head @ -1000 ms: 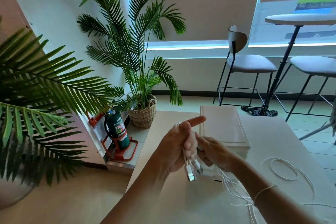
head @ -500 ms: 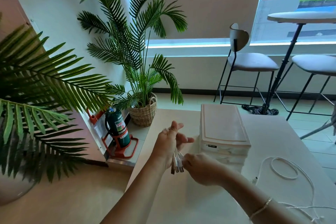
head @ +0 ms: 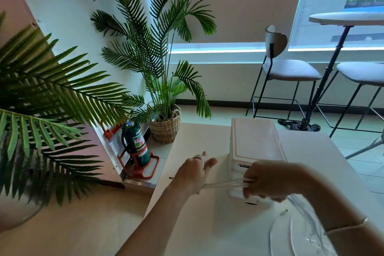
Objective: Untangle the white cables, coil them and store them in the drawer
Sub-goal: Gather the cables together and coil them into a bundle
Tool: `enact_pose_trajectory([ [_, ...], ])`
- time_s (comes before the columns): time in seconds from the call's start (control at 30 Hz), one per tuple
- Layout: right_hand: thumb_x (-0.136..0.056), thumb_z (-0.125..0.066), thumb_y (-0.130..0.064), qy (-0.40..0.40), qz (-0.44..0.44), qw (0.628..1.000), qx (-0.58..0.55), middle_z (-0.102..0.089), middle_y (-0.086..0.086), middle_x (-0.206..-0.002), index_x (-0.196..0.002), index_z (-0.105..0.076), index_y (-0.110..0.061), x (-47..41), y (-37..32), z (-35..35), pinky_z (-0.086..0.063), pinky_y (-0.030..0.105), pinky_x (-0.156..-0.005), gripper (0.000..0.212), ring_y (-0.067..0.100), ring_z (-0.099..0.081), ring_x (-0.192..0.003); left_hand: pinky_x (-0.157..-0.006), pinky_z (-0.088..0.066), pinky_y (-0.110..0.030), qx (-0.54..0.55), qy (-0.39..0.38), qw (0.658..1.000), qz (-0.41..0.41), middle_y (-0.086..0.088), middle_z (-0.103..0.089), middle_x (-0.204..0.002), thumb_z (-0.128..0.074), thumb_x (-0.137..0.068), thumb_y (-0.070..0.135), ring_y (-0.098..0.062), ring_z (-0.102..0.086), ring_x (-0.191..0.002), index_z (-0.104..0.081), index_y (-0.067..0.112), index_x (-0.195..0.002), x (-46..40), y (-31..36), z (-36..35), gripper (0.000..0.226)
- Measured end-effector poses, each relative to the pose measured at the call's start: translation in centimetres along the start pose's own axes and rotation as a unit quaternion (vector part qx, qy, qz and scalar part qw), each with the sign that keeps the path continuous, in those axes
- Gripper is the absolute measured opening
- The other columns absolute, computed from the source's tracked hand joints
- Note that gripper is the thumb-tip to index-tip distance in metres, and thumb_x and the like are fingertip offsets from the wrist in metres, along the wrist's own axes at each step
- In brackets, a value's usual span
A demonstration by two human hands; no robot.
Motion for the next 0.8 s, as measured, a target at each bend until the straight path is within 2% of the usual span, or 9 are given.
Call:
enact_pose_trajectory([
  [0.07, -0.090, -0.057, -0.020, 0.009, -0.006, 0.997, -0.071, -0.047, -0.004, -0.057, -0.080, -0.062, -0.010, 0.9, 2.0, 1.5, -0.030, 0.015, -0.036, 0.015, 0.005, -0.035, -0.036, -0.074, -0.050, -0.028, 0.028, -0.033, 0.999, 0.032, -0.018, -0.061, -0.121, -0.023, -0.087, 0.062, -0.030, -0.063, -0.098, -0.060, 0.001, -0.110, 0.2, -1.3, 0.2, 0.074],
  [0.17, -0.091, -0.057, -0.020, 0.023, 0.011, 0.984, -0.179, -0.047, -0.007, -0.050, -0.080, -0.063, -0.015, 1.5, 4.9, 3.0, -0.027, 0.017, -0.036, 0.014, 0.007, -0.031, -0.036, -0.043, -0.038, -0.013, 0.101, -0.081, 0.989, 0.068, -0.018, -0.058, -0.116, -0.018, -0.091, 0.060, -0.017, -0.060, -0.064, -0.067, 0.007, -0.111, 0.6, -1.8, 0.4, 0.075],
  [0.2, -0.091, -0.056, -0.021, 0.028, 0.009, 0.978, -0.205, -0.045, -0.007, -0.048, -0.082, -0.065, -0.014, 1.6, 5.7, 3.3, -0.026, 0.018, -0.036, 0.015, 0.007, -0.029, -0.035, -0.039, -0.032, -0.010, 0.109, -0.101, 0.987, 0.061, -0.022, -0.066, -0.086, -0.015, -0.086, 0.067, -0.009, -0.055, -0.055, -0.069, 0.008, -0.108, 0.6, -1.6, 0.5, 0.083],
  [0.23, -0.091, -0.055, -0.022, 0.035, 0.000, 0.974, -0.226, -0.043, -0.006, -0.047, -0.084, -0.067, -0.011, 1.5, 6.5, 3.5, -0.025, 0.018, -0.036, 0.017, 0.008, -0.027, -0.035, -0.037, -0.030, -0.010, 0.117, -0.122, 0.984, 0.051, -0.004, -0.051, -0.062, -0.010, -0.073, 0.082, -0.003, -0.050, -0.046, -0.071, 0.009, -0.103, 0.7, -1.4, 0.5, 0.099],
  [0.33, -0.090, -0.056, -0.024, 0.060, -0.038, 0.965, -0.253, -0.039, -0.005, -0.045, -0.082, -0.068, -0.006, 0.9, 9.1, 3.9, -0.021, 0.018, -0.037, 0.023, 0.008, -0.022, -0.036, -0.037, -0.028, -0.011, 0.145, -0.181, 0.972, 0.024, 0.008, -0.042, -0.033, -0.005, -0.037, 0.102, -0.002, -0.037, -0.030, -0.072, 0.011, -0.087, 1.0, -1.1, 0.1, 0.124],
  [0.43, -0.086, -0.064, -0.023, 0.096, -0.089, 0.967, -0.219, -0.043, -0.004, -0.043, -0.070, -0.067, -0.007, 0.8, 12.1, 4.2, -0.022, 0.019, -0.039, 0.023, 0.009, -0.025, -0.037, -0.043, -0.028, -0.011, 0.111, -0.213, 0.971, -0.006, 0.010, -0.042, -0.047, -0.035, -0.054, 0.095, 0.000, -0.039, -0.041, -0.063, 0.020, -0.070, 1.5, -0.5, 0.0, 0.081],
  [0.53, -0.080, -0.070, -0.012, 0.109, -0.138, 0.968, -0.179, -0.049, -0.001, -0.045, -0.069, -0.067, -0.006, 1.6, 15.7, 4.2, -0.027, 0.019, -0.037, 0.013, 0.010, -0.032, -0.036, -0.053, -0.033, -0.019, 0.020, -0.234, 0.972, 0.019, 0.010, -0.048, -0.065, -0.071, -0.072, 0.055, -0.004, -0.043, -0.057, -0.046, 0.023, -0.066, 1.5, -1.5, -0.6, 0.041],
  [0.73, -0.075, -0.069, -0.011, 0.098, -0.275, 0.949, -0.120, -0.067, 0.013, -0.070, -0.086, -0.067, -0.005, 3.5, 21.7, 3.2, -0.043, 0.024, -0.047, 0.013, 0.016, -0.051, -0.046, -0.062, -0.038, -0.024, -0.043, -0.262, 0.961, 0.074, 0.007, -0.052, -0.069, -0.055, -0.088, 0.050, -0.011, -0.049, -0.066, -0.053, 0.024, -0.064, 1.1, -3.3, -0.3, 0.035],
  [0.8, -0.048, -0.091, -0.027, 0.081, -0.255, 0.957, -0.113, -0.065, 0.004, -0.075, -0.096, -0.065, -0.023, 3.1, 21.1, 2.6, -0.050, 0.028, -0.063, 0.054, 0.011, -0.058, -0.055, -0.059, -0.037, -0.024, -0.031, -0.284, 0.955, 0.084, 0.004, -0.047, -0.065, -0.049, -0.091, 0.052, -0.013, -0.044, -0.060, -0.051, 0.022, -0.063, 1.3, -2.7, -0.3, 0.040],
])
Point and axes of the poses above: each hand's wrist, its own x-axis away from the middle knuckle, its own z-axis out of the back of the hand, y = z × x, the point moved 4 cm from there along -x, towards the middle knuckle
